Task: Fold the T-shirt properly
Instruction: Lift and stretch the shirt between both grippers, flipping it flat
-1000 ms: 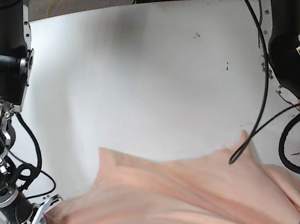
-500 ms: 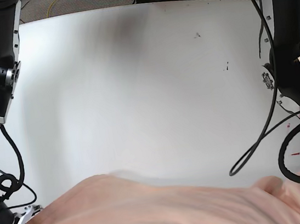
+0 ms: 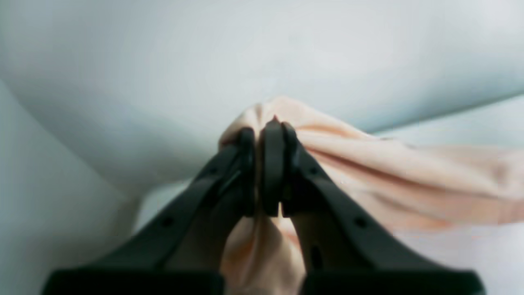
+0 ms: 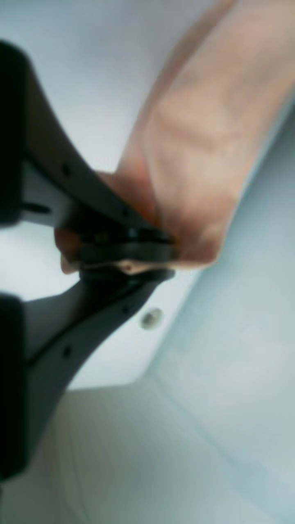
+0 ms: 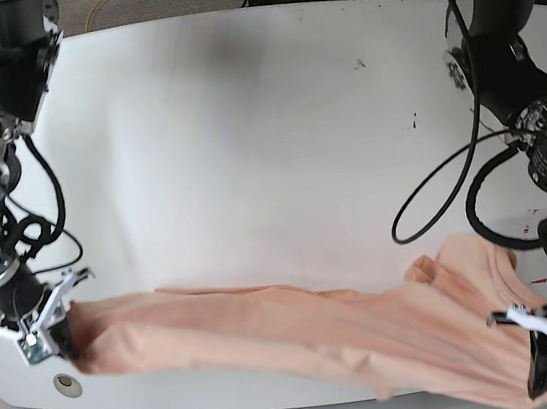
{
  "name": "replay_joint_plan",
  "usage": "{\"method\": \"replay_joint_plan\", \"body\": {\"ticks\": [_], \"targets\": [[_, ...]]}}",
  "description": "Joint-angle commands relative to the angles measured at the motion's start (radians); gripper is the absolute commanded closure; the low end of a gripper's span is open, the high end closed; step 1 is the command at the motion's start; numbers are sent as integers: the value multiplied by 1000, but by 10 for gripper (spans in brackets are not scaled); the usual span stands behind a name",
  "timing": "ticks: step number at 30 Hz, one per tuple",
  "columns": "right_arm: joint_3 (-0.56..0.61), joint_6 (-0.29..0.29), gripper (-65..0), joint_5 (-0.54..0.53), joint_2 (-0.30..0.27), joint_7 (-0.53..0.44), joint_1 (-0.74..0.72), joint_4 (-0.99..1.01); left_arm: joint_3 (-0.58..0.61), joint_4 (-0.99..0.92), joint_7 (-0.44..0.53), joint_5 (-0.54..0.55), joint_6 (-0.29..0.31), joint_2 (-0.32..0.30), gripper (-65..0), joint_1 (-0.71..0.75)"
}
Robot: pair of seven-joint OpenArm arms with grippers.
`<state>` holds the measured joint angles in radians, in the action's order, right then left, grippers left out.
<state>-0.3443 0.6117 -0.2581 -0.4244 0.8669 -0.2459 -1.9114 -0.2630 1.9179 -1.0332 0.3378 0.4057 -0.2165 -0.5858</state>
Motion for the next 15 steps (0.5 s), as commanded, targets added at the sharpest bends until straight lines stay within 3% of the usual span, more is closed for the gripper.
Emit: {"method": "replay_joint_plan", "body": {"ticks": [1,9,15], "targets": [[-16,-6,-2,6,22,-25,58,-55,-31,24,23,19,-6,-27,0,48],[-109,-6,-2,4,127,-31,302,-70,-109,24,24,128,-6,-103,0,315],[-141,-6,-2,3,160,-64,426,-69,-157,22,24,160,5,-136,0,468]]}}
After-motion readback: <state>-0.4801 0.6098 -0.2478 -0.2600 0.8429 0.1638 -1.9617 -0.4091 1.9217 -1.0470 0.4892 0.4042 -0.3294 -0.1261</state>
